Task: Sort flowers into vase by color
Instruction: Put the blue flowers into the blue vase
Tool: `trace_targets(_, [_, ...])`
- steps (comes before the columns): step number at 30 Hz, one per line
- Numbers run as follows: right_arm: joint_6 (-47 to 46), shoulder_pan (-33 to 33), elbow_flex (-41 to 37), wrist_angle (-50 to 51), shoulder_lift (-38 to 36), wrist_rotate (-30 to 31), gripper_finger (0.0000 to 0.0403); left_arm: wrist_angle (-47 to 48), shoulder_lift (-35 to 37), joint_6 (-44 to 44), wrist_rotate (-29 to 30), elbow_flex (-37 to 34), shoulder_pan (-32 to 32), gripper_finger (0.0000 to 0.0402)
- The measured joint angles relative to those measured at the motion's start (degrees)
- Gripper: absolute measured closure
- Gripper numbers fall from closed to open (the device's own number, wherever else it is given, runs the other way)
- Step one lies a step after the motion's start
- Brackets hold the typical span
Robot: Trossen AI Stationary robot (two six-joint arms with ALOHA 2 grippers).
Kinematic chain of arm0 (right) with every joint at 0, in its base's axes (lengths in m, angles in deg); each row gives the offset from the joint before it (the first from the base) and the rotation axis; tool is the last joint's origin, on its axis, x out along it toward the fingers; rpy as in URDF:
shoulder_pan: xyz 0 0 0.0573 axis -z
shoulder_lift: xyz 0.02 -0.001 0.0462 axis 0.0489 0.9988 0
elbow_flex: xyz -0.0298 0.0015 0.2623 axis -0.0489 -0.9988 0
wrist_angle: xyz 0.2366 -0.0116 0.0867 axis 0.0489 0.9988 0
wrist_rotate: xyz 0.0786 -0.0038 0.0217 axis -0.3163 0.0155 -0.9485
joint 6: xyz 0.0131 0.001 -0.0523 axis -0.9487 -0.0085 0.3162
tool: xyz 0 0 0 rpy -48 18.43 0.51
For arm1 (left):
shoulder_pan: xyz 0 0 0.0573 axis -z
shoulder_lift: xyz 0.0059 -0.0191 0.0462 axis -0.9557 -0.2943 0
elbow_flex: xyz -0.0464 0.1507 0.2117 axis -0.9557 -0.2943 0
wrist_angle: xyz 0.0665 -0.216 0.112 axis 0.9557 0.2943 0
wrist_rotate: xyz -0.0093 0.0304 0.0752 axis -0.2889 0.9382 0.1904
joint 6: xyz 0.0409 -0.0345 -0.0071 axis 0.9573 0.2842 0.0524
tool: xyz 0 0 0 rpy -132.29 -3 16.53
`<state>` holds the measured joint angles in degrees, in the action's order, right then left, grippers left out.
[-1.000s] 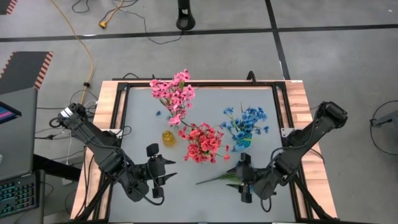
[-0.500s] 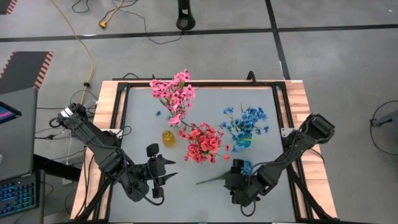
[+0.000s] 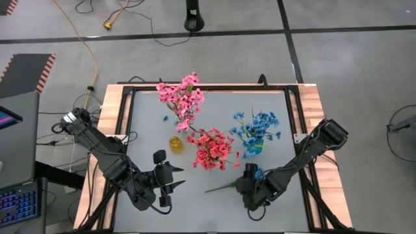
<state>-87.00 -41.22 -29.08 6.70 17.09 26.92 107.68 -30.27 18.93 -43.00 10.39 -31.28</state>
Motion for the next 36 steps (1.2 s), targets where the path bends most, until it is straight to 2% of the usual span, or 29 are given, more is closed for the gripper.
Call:
trace_targets(5, [-3.65, 0.77, 0.00, 4.55, 0.00, -1.53, 0.0133, 0.00, 0.00, 0.00, 0.00, 0.00, 0.00, 0.0235])
trace_targets(10, [-4.09, 1.13, 0.00, 4.36, 0.16, -2.91, 0.0133, 0.00, 0.00, 0.01, 0.00, 0.00, 0.00, 0.0235])
trace_targets(18, [-3.85, 2.25, 0.25, 3.57, 4.59, -5.30, 0.0133, 0.01, 0.00, -1.44, -0.10, 0.00, 0.00, 0.0235])
trace_targets(21, [-3.85, 2.22, 0.33, 3.37, 4.87, -5.39, 0.0145, -0.17, 0.00, -1.47, -0.09, 0.00, 0.00, 0.0235])
trace_targets(25, [-4.09, 2.04, 0.31, 3.19, 4.85, -5.72, 0.0187, -0.30, 0.00, -1.49, -0.09, 0.00, 0.00, 0.0235])
trace_targets(33, [-3.92, 2.04, 2.50, 3.63, 5.20, -7.89, 0.0319, -2.93, 0.00, -1.68, -3.78, 0.00, -0.02, 0.0235])
trace_targets(36, [-3.93, 2.04, 3.72, 3.57, 5.20, -7.93, 0.0356, -3.99, 0.00, -2.58, -4.63, 0.00, -0.02, 0.0235])
